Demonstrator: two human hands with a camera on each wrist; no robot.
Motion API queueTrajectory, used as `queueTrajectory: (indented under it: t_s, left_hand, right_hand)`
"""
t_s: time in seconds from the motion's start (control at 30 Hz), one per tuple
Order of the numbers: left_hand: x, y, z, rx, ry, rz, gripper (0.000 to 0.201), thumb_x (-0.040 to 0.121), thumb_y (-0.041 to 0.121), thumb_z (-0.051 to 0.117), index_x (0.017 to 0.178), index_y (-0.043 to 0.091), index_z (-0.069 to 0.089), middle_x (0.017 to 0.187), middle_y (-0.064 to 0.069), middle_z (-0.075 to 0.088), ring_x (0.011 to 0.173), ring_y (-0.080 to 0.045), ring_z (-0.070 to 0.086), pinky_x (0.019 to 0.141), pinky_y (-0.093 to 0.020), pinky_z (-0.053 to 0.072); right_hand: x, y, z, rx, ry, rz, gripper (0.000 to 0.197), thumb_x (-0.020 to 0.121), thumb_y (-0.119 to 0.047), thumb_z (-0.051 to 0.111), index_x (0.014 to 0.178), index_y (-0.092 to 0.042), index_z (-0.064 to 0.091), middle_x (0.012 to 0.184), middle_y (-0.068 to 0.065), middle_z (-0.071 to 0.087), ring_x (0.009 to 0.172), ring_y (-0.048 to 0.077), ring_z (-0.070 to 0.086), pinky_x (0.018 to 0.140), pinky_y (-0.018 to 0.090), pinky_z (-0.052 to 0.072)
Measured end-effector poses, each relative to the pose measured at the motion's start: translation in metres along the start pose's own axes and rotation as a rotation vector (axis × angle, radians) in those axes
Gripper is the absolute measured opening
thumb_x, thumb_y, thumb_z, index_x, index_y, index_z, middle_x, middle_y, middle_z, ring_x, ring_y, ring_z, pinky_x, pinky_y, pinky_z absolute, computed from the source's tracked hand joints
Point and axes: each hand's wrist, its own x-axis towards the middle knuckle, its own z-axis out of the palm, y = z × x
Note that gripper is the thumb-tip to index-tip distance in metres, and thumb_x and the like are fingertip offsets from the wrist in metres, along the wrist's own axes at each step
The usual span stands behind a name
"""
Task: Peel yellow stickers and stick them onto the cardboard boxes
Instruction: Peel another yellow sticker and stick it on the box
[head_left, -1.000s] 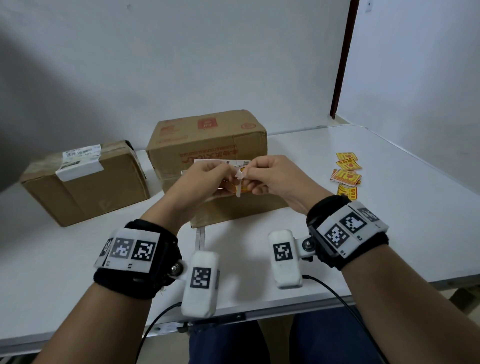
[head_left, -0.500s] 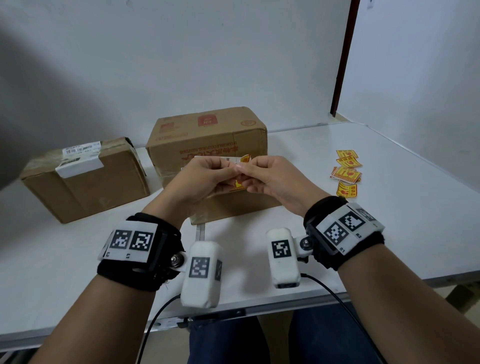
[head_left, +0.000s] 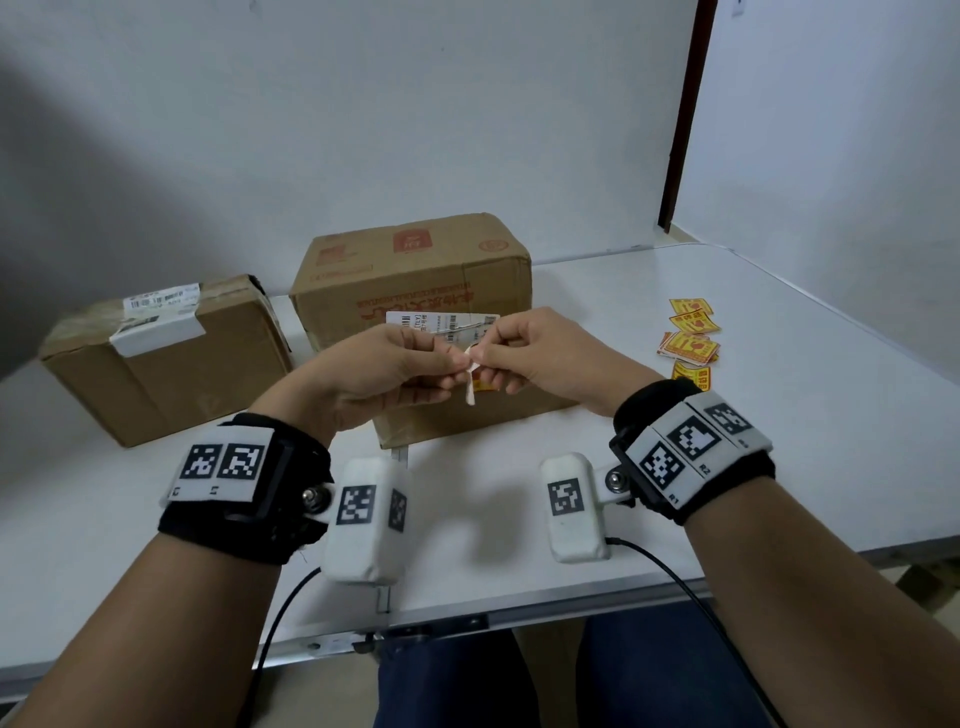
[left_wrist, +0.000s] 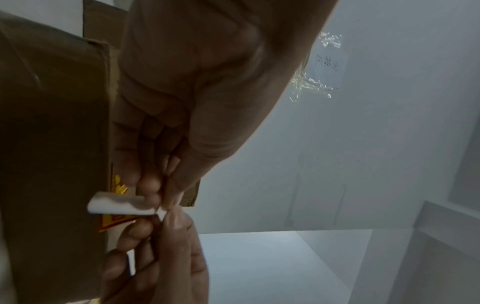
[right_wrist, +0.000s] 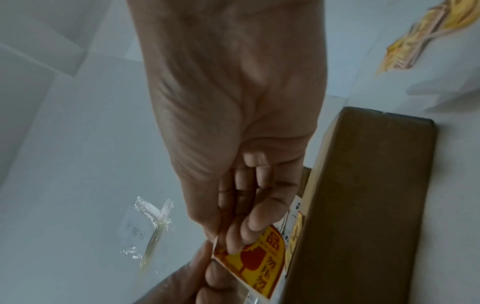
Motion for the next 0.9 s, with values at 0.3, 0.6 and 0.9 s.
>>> queueTrajectory:
  t_s: [0.3, 0.6, 0.9]
  left_hand:
    - [-0.006, 0.005, -0.015, -0.002, -0.034, -0.073, 0.01, 0.078, 0.011, 0.067, 0.085, 0.005, 0.069, 0.076, -0.005, 0.067, 0.068, -0.009, 0.062, 0.066, -0.018, 0.056]
    - [-0.006, 0.003, -0.015, -0.165, 0.035, -0.053, 0.011, 0.074, 0.003, 0.063, 0.085, 0.001, 0.061, 0.07, -0.009, 0.064, 0.062, -0.01, 0.065, 0.06, -0.017, 0.057]
    - [-0.003, 0.012, 0.001, -0.018, 0.177, 0.093, 0.008, 0.086, 0.01, 0.068, 0.092, 0.004, 0.066, 0.075, -0.013, 0.067, 0.065, -0.017, 0.068, 0.064, -0.024, 0.059]
  right_hand:
    - [-0.001, 0.005, 0.0, 0.081, -0.004, 0.015, 0.013, 0.093, -0.014, 0.062, 0.082, -0.011, 0.068, 0.068, -0.001, 0.067, 0.057, 0.002, 0.059, 0.059, 0.013, 0.05]
    - [-0.001, 0.012, -0.002, 0.173, 0.011, 0.042, 0.015, 0.093, -0.01, 0.061, 0.096, 0.004, 0.065, 0.067, 0.001, 0.064, 0.056, 0.004, 0.056, 0.058, 0.013, 0.048]
    - [0.002, 0.006, 0.002, 0.07, 0.053, 0.01, 0.011, 0.093, -0.014, 0.06, 0.089, -0.009, 0.068, 0.074, -0.001, 0.07, 0.067, 0.005, 0.064, 0.067, 0.017, 0.053]
